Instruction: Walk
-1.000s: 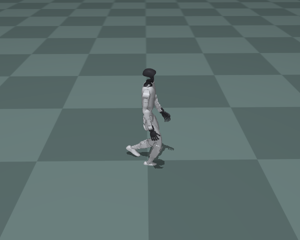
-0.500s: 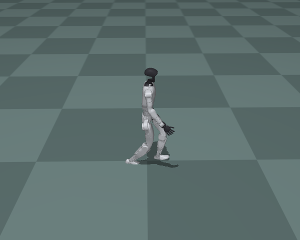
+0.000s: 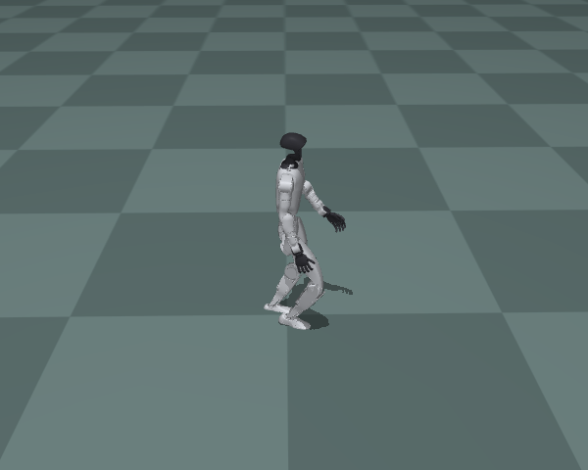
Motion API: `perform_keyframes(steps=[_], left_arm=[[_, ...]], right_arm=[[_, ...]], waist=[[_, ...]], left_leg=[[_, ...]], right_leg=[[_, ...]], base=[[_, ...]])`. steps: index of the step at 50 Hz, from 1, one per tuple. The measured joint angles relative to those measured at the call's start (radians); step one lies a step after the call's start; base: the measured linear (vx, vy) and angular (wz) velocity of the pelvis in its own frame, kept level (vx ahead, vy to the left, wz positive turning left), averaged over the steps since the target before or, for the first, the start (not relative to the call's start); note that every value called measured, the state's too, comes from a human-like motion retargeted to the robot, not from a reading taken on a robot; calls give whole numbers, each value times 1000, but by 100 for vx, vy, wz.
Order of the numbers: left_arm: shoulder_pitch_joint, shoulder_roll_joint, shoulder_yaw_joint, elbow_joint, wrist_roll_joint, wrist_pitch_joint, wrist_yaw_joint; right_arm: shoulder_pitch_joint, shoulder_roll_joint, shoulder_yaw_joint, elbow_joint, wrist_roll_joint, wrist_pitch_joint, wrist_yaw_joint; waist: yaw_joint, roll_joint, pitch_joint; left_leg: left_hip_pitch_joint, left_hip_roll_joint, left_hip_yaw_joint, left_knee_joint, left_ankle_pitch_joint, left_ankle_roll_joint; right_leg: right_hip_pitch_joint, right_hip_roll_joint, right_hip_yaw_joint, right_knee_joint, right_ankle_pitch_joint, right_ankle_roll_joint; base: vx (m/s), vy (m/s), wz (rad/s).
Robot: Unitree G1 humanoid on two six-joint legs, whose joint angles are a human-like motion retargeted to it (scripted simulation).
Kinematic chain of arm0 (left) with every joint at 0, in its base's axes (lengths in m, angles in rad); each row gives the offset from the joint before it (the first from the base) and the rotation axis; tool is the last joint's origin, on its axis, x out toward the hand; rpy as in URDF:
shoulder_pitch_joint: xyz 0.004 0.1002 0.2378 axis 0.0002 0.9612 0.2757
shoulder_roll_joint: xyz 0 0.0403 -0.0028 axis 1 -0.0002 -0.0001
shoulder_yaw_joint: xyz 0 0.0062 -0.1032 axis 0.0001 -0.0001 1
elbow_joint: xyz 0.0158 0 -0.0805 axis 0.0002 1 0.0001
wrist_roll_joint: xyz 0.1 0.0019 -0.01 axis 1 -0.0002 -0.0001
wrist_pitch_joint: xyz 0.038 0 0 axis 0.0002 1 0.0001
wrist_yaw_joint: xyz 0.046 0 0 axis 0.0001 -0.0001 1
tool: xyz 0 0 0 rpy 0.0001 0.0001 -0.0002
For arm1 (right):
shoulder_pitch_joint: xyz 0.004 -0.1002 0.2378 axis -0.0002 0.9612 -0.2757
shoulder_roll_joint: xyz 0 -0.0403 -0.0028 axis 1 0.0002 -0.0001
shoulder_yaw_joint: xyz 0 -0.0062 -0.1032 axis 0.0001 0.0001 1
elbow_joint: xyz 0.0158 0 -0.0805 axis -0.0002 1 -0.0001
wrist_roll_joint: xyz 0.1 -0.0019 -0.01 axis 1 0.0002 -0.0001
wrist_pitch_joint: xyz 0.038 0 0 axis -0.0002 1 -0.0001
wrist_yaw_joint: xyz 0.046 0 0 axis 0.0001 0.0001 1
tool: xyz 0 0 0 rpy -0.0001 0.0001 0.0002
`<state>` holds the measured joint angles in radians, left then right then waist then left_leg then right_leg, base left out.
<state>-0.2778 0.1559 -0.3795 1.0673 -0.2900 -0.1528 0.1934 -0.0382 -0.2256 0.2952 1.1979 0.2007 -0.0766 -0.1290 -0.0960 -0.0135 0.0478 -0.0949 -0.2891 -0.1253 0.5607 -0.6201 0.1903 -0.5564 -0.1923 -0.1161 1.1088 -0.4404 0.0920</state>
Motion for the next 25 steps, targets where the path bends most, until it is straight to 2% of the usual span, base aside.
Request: perform_keyframes(steps=[3, 5, 7, 12, 15, 18, 20, 25], left_arm=[[-30, -1, -5, -15, 10, -15, -5], [-32, -2, -10, -22, 22, -22, -6], [-41, -4, -10, -25, 32, -24, -10], [22, -19, -14, -6, 33, -22, -23], [87, -27, -17, 25, 22, -14, -35], [139, -32, -22, 58, 26, 0, -53], [164, -31, -27, 75, 27, 11, -59], [225, -27, -25, 100, 17, 28, -63]], right_arm=[[36, -2, -24, 26, 4, 8, 2], [63, 0, -33, 41, 5, 12, 3], [77, -5, -45, 59, 10, 13, 12], [119, 4, -52, 90, 33, 12, 6], [129, 1, -50, 108, 53, 9, -8], [102, -8, -40, 103, 61, 8, -19], [71, -15, -32, 89, 50, 7, -30], [-53, -38, -9, 38, 16, -2, -58]], waist=[[5, 53, -2], [4, 58, 6], [17, 112, -5], [21, 151, -6], [29, 189, -11], [50, 235, -22], [70, 233, -23], [133, 178, -5]], left_leg=[[47, 69, -11, -16, -33, -12], [58, 78, -13, 35, -70, -17], [78, 141, -31, 56, -110, -30], [102, 183, -53, 280, -162, -80], [73, 244, -44, 485, -83, -149], [-51, 331, -27, 745, 76, -218], [-149, 371, -2, 882, 132, -210], [-372, 388, 58, 951, 37, -98]], right_leg=[[-4, 118, 1, -292, 32, 34], [-20, 159, 28, -371, 24, 51], [33, 245, 24, -535, 86, 45], [47, 318, 22, -399, 114, 8], [82, 372, -1, -340, 110, -33], [138, 434, -26, -375, 82, -84], [177, 447, -23, -393, 51, -105], [319, 426, 14, -468, -11, -104]], base=[[0, 0, 0], [0, 0, 0], [0, 0, 0], [0, 0, 0], [0, 0, 0], [-1, -1, 6], [-2, -3, 24], [-1, -2, 14]])
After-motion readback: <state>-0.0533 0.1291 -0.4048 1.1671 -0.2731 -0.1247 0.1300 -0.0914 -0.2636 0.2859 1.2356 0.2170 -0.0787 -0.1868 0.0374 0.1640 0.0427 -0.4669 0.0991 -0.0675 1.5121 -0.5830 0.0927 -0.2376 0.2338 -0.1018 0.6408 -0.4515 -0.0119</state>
